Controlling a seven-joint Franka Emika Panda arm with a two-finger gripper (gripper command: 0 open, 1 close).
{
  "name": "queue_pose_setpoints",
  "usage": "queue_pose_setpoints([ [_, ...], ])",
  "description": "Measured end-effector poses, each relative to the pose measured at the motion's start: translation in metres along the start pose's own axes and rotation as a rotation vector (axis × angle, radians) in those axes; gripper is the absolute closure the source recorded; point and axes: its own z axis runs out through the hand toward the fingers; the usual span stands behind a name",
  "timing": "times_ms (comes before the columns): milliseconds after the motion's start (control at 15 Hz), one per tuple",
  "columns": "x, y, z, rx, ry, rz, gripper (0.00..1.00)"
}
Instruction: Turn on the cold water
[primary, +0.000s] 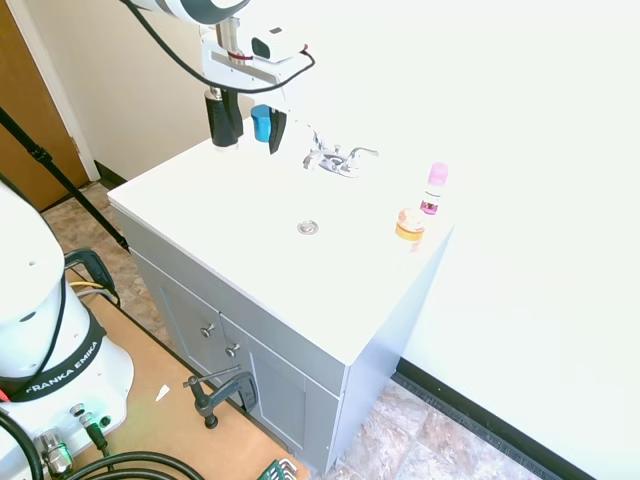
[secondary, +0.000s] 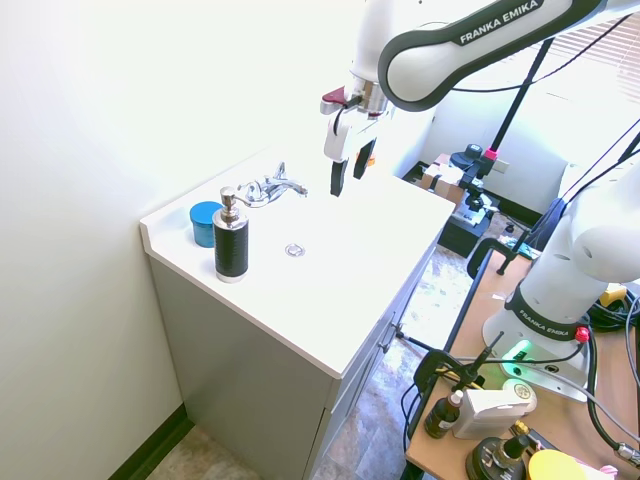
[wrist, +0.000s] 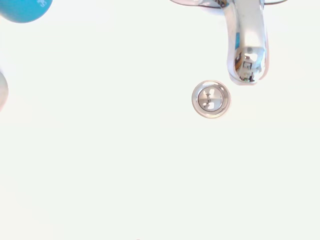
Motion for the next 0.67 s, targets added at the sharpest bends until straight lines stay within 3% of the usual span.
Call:
queue_pose_setpoints([
  [200,0.005,0.001,0.002,-0.004,0.018,0.023,0.00],
  [667,0.083,-0.035,0.015,-0.004,0.208,0.197,0.00],
])
